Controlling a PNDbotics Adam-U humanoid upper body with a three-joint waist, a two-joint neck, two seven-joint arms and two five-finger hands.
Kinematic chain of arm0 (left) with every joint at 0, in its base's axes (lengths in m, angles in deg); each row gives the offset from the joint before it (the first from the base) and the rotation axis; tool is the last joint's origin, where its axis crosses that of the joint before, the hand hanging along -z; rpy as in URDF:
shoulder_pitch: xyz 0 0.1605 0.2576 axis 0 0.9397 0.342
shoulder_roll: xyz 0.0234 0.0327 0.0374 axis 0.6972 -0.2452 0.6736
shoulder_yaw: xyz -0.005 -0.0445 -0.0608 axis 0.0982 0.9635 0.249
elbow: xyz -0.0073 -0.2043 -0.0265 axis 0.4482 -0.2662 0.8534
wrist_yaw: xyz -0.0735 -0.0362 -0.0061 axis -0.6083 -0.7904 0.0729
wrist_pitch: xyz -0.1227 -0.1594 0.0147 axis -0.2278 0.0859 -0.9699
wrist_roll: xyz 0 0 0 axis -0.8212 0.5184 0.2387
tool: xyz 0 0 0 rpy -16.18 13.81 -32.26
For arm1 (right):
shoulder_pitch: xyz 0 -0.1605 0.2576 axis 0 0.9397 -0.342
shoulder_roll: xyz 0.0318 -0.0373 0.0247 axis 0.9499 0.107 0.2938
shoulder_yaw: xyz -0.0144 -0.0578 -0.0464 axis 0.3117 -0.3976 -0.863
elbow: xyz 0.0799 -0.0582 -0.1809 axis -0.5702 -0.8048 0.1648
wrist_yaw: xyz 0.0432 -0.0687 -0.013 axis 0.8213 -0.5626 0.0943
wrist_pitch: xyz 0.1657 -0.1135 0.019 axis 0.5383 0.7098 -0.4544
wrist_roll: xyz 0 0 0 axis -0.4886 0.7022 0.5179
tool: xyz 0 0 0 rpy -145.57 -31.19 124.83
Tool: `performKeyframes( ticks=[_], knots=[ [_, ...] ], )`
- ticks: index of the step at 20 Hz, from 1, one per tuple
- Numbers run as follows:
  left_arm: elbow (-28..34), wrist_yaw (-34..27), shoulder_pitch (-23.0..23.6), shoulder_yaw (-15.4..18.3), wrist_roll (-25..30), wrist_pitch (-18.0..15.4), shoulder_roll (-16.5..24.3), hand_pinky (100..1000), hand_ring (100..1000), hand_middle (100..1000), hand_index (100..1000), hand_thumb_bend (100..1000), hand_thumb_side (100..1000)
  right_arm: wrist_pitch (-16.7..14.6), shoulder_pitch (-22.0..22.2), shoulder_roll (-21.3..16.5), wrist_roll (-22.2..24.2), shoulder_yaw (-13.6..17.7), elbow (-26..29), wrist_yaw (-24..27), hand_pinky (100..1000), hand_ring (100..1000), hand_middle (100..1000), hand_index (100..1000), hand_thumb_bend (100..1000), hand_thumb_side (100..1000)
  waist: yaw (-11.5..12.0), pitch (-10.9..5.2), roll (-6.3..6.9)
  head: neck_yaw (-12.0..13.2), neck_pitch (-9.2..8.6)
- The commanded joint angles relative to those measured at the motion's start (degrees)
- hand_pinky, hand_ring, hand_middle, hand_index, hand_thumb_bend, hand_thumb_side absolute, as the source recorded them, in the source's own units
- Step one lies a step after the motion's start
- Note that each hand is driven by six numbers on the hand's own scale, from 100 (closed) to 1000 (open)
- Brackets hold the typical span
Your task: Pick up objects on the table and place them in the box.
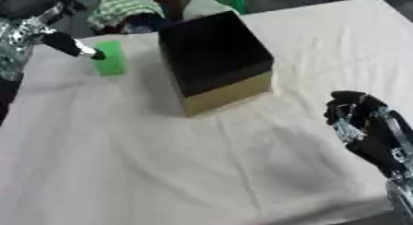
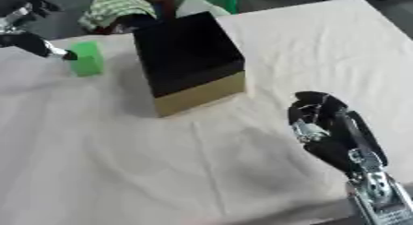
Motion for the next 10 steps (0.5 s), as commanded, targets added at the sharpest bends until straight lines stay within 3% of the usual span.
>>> performKeyframes(
  ticks=[1,10],
  knots=[
    [-0.1,3.7,-1.7,1.7,-0.5,-0.9,0.7,859,860,844,881,738,202,-0.1,-0.9,-1.2,0.0,0.3,1.2,-0.3,604,625,622,762,213,360,-0.2,-0.53,-0.10,0.3,-0.79],
    [-1.1,9.7,-1.7,4.2,-0.8,-2.4,-0.9,844,831,812,858,683,146,-0.1,-1.5,-1.2,0.0,0.3,1.3,-0.6,604,625,622,762,213,367,-1.0,1.13,0.37,0.3,-1.31]
  ],
)
